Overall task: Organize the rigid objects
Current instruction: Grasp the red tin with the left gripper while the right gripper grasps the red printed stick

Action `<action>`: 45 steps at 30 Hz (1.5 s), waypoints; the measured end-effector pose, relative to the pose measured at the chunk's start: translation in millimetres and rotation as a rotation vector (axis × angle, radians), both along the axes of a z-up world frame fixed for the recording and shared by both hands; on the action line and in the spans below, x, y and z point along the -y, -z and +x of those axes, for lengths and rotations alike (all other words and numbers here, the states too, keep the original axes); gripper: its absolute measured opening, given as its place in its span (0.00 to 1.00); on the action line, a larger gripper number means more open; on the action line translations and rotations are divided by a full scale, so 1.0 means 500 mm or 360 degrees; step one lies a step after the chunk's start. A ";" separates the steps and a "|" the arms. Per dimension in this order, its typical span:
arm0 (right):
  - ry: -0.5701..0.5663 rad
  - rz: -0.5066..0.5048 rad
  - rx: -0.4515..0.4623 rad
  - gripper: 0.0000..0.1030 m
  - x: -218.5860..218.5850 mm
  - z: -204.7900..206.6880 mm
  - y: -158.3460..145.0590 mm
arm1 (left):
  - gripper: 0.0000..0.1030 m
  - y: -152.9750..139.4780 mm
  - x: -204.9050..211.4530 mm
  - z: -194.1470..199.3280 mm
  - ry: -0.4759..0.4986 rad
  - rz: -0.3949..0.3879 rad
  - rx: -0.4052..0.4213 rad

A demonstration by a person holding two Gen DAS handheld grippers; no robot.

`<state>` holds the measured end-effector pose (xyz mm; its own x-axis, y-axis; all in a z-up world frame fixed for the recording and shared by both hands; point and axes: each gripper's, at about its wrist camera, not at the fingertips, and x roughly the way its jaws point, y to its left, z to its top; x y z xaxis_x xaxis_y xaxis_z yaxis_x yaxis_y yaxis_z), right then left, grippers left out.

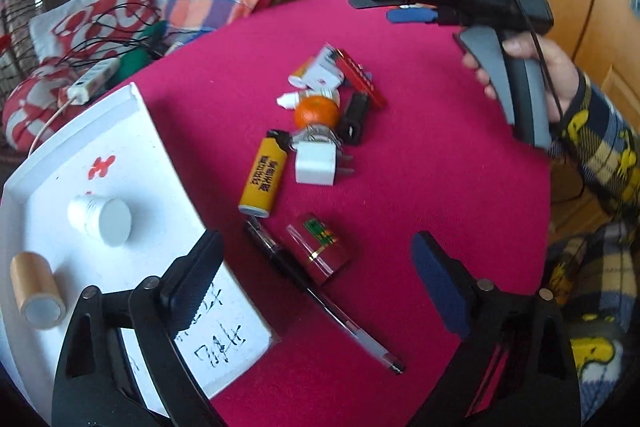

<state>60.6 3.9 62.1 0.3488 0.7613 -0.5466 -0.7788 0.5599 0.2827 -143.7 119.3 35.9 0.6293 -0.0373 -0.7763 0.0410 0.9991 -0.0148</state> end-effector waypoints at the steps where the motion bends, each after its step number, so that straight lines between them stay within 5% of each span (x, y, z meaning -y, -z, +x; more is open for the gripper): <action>1: 0.0003 -0.0028 -0.0022 1.00 0.004 0.005 0.011 | 0.91 0.003 0.008 0.005 0.0025 0.0033 -0.0011; 6: -0.0012 -0.0132 -0.0038 1.00 0.012 -0.003 0.054 | 0.83 0.025 0.026 0.033 0.0114 0.0072 -0.0110; 10: -0.0085 -0.0145 -0.0067 0.76 0.013 -0.008 0.072 | 0.83 0.042 0.029 0.052 0.0154 0.0110 -0.0183; 16: -0.0178 -0.0164 -0.0148 0.54 0.001 -0.011 0.101 | 0.83 0.055 0.033 0.083 0.0201 0.0125 -0.0255; 19: -0.0208 -0.0169 -0.0166 0.52 -0.004 -0.016 0.106 | 0.69 0.063 0.032 0.091 0.0213 0.0133 -0.0290; 28: -0.0207 -0.0188 -0.0217 0.48 -0.019 -0.013 0.117 | 0.68 0.057 0.023 0.088 0.0217 0.0142 -0.0299; 31: -0.0211 -0.0197 -0.0217 0.37 -0.024 -0.014 0.118 | 0.47 0.065 0.029 0.087 0.0234 0.0123 -0.0324; 34: -0.0201 -0.0203 -0.0221 0.17 -0.020 -0.014 0.120 | 0.47 0.062 0.033 0.079 0.0207 0.0108 -0.0290; 40: -0.0203 -0.0165 -0.0208 0.16 -0.009 -0.019 0.113 | 0.47 0.050 0.045 0.058 0.0147 0.0091 -0.0213; 45: -0.0213 -0.0057 -0.0163 0.16 0.008 -0.032 0.076 | 0.47 -0.005 0.063 0.022 0.0055 0.0074 -0.0003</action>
